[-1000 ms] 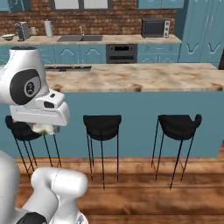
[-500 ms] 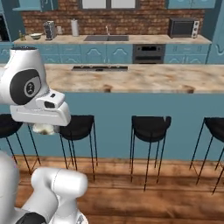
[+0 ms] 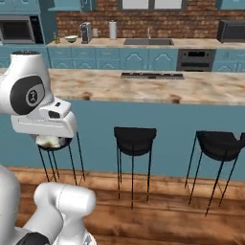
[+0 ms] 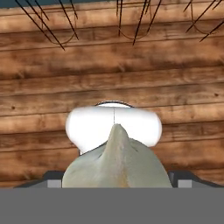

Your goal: Retrieve the bottle and the shaker from the cabinet and place them next to the mixing bowl on the counter. Then add garlic from the fridge to the mixing bowl.

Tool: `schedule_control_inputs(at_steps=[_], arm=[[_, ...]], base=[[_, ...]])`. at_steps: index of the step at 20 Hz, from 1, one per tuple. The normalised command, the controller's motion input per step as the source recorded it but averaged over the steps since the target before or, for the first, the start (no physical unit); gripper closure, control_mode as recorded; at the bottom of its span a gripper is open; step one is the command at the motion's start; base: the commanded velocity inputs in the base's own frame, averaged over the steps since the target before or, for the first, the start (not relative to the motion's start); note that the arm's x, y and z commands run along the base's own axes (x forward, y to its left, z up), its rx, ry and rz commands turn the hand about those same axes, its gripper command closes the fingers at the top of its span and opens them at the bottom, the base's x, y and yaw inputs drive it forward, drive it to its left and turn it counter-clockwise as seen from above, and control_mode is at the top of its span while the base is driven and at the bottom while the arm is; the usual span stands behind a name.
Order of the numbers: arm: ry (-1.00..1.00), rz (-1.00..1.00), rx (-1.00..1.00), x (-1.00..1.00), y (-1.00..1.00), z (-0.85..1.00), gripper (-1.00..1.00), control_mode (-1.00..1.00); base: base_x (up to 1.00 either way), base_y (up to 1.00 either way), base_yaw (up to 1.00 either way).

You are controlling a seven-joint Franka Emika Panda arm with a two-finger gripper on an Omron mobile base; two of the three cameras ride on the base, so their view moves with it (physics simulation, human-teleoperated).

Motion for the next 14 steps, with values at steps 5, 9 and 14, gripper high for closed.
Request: schedule_control_inputs(at_steps=[5, 9, 14], arm=[[0.00, 0.00, 0.00, 0.00, 0.00, 0.00, 1.00, 1.00], [0.00, 0.00, 0.00, 0.00, 0.00, 0.00, 1.00, 1.00], [0.00, 0.00, 0.00, 0.00, 0.00, 0.00, 1.00, 1.00]], base=[[-0.24, 1.00, 0.17], [-0.11, 1.00, 0.15], [0.00, 1.00, 0.12]])
